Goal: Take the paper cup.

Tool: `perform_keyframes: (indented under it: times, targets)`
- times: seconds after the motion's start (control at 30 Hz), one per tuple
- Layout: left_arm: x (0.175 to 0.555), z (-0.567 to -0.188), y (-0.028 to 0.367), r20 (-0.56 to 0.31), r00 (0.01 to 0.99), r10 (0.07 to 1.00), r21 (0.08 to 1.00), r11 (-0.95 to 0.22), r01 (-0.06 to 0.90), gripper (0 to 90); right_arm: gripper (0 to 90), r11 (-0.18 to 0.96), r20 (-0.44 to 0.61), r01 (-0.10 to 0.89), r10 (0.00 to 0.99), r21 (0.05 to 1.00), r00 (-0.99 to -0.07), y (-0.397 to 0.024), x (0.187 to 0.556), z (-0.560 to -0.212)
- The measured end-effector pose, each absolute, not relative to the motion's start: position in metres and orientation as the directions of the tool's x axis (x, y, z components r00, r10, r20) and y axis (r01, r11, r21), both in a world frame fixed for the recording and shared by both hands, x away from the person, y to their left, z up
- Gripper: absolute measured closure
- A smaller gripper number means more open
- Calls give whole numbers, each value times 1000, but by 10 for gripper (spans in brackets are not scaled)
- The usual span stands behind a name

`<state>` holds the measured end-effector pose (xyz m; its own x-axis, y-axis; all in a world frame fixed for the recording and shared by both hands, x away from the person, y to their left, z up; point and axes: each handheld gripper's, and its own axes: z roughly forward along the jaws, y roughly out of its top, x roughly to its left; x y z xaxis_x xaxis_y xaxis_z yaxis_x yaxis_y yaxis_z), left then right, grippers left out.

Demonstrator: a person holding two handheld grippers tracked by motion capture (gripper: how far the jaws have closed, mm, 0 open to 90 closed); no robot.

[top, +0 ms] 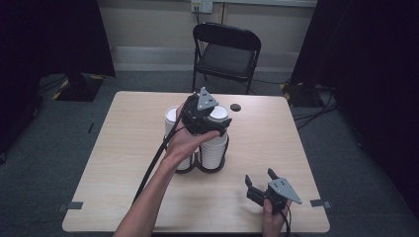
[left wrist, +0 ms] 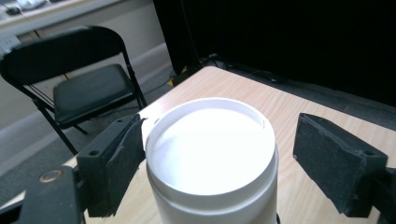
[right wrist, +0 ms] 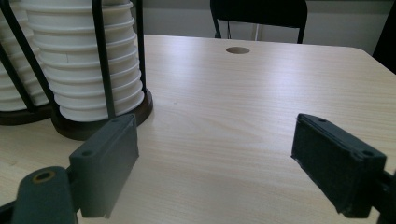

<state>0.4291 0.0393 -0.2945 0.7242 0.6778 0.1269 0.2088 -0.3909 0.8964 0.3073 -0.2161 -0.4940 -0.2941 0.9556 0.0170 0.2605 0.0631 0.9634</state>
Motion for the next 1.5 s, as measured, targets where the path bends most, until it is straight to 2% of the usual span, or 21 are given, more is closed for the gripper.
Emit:
perform_keyframes:
  times: [0.6,1.07,1.5]
  targets:
    - [439,-312,38,111,738,666,858,-439,267,192,143,65,13,256,957,964,-291,-216,307,-494]
    - [441,-317,36,116,745,657,835,-470,285,167,143,64,14,257,957,964,-290,-216,307,-494]
    - [442,-315,38,82,749,657,839,-451,304,187,143,67,12,262,957,963,-288,-216,308,-494]
